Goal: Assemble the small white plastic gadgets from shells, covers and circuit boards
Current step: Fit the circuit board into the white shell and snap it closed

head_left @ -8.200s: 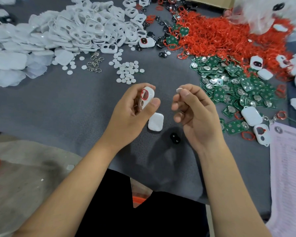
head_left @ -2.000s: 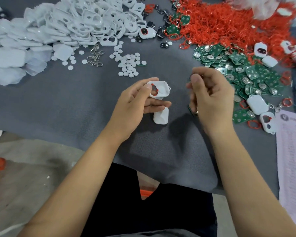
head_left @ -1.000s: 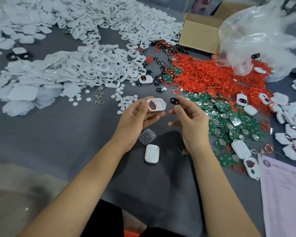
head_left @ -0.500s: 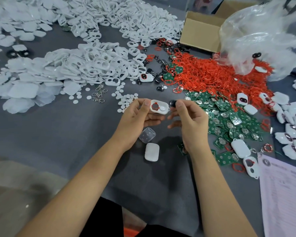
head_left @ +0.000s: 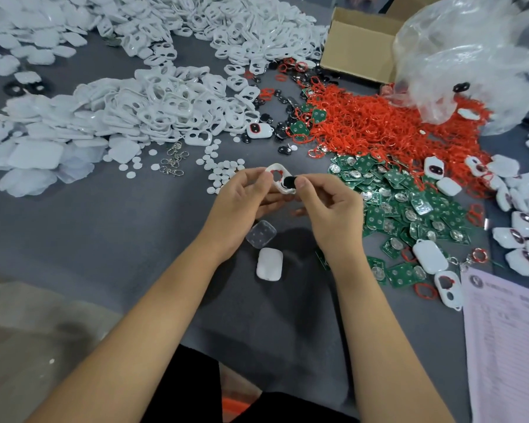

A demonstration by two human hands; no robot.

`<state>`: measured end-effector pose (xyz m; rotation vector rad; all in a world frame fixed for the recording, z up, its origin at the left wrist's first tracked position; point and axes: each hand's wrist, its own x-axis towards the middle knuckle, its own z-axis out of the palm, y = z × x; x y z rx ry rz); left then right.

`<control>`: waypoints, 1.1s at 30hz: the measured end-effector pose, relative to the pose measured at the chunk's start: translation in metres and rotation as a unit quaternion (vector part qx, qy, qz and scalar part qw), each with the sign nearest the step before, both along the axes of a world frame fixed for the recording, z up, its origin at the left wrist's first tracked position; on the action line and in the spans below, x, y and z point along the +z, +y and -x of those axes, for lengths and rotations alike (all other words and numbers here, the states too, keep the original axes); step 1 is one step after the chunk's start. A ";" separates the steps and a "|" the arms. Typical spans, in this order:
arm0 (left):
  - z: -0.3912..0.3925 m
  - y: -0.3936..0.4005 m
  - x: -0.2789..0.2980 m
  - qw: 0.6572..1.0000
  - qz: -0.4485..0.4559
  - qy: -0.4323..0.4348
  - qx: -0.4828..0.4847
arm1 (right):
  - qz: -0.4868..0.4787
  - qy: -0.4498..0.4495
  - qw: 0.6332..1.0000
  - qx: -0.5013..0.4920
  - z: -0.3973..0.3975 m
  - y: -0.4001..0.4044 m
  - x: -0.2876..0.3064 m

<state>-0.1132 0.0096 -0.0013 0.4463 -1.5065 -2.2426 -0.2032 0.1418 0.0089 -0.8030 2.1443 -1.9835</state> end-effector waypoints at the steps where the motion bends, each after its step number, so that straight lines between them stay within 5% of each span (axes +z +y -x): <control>1: -0.001 0.000 -0.001 1.000 0.012 -0.005 0.004 | -0.002 0.001 1.000 -0.002 0.000 0.000 0.000; 12: -0.001 0.002 -0.002 0.997 0.070 -0.030 0.004 | 0.028 -0.106 0.994 -0.005 0.001 0.002 0.003; 24: -0.001 0.003 -0.002 0.986 0.149 -0.072 0.026 | 0.021 -0.119 0.993 -0.003 -0.001 0.001 0.001; 33: -0.001 0.004 -0.002 0.991 0.121 -0.058 0.021 | 0.020 -0.091 0.995 -0.037 0.004 0.004 -0.002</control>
